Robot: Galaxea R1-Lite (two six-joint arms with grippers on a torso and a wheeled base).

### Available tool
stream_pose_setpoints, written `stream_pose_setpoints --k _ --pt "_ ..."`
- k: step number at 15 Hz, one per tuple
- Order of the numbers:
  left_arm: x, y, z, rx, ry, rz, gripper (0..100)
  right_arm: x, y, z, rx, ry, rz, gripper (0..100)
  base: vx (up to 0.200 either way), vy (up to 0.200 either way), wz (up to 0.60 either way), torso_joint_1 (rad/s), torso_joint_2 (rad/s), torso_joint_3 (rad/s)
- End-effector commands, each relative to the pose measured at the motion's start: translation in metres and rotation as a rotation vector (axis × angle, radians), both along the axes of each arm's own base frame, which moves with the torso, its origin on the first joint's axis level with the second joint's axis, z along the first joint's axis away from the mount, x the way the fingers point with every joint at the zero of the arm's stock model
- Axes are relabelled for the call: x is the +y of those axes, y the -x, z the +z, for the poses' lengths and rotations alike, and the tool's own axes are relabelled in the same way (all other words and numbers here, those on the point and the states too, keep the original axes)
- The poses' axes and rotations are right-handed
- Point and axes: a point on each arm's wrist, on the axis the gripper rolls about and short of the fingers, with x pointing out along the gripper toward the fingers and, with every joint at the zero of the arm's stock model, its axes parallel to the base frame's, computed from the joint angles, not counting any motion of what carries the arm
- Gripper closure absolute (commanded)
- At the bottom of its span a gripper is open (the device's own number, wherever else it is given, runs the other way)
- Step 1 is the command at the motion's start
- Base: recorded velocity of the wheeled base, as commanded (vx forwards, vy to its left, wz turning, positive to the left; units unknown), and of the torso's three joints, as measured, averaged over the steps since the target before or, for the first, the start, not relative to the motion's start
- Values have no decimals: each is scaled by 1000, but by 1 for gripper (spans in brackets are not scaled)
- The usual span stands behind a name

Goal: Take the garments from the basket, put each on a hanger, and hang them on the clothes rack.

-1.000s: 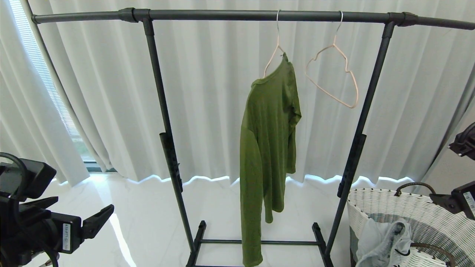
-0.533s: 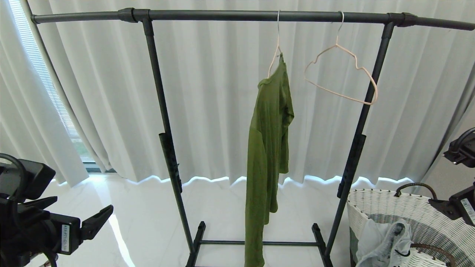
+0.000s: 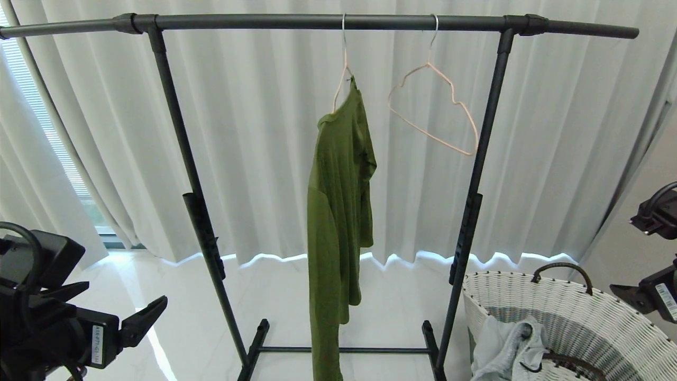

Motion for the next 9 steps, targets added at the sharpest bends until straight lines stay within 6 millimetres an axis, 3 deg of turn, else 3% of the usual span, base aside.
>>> stream_pose_setpoints --k 1,6,9 --pt "0 0 0 -2 1 0 0 0 0 0 3 1 2 0 0 0 0 0 0 0" --pt "0 0 0 0 0 0 0 0 3 -16 30 6 2 0 0 0 0 0 0 0" --pt "0 -3 -1 9 1 0 0 -1 4 -30 69 10 1 0 200 0 0 -2 -2 2"
